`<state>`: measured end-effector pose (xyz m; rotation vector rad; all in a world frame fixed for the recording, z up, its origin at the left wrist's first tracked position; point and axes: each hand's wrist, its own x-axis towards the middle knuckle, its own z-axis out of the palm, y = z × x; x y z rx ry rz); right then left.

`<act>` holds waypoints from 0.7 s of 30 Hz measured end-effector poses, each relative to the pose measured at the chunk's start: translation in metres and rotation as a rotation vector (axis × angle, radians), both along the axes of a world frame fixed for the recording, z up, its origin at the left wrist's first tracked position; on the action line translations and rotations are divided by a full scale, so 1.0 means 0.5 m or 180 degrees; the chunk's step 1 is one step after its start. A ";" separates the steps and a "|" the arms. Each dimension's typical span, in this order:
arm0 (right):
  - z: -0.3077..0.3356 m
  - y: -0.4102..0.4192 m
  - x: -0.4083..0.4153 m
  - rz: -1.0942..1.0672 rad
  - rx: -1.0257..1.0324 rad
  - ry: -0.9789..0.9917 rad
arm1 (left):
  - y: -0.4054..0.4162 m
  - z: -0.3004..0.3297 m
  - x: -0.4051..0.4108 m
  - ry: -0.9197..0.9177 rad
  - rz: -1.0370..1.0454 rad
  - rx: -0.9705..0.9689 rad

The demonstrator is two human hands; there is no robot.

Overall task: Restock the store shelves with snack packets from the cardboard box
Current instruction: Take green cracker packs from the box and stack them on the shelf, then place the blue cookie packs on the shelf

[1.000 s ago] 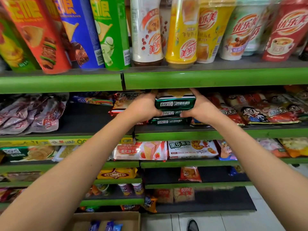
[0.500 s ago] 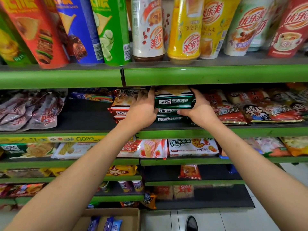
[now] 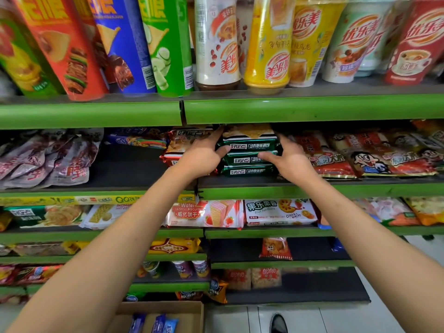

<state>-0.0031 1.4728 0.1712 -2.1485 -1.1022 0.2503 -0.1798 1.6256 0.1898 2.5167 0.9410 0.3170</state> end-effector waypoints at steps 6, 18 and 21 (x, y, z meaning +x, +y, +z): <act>-0.006 -0.003 -0.003 -0.0018 0.0091 0.0103 | -0.008 -0.004 -0.002 -0.0010 -0.0003 -0.0037; -0.033 -0.085 -0.083 -0.0302 0.1286 0.0231 | -0.114 0.002 -0.081 -0.0502 -0.0005 0.0145; -0.049 -0.111 -0.122 0.0090 0.1355 0.0428 | -0.159 -0.018 -0.123 -0.0781 0.0122 -0.0126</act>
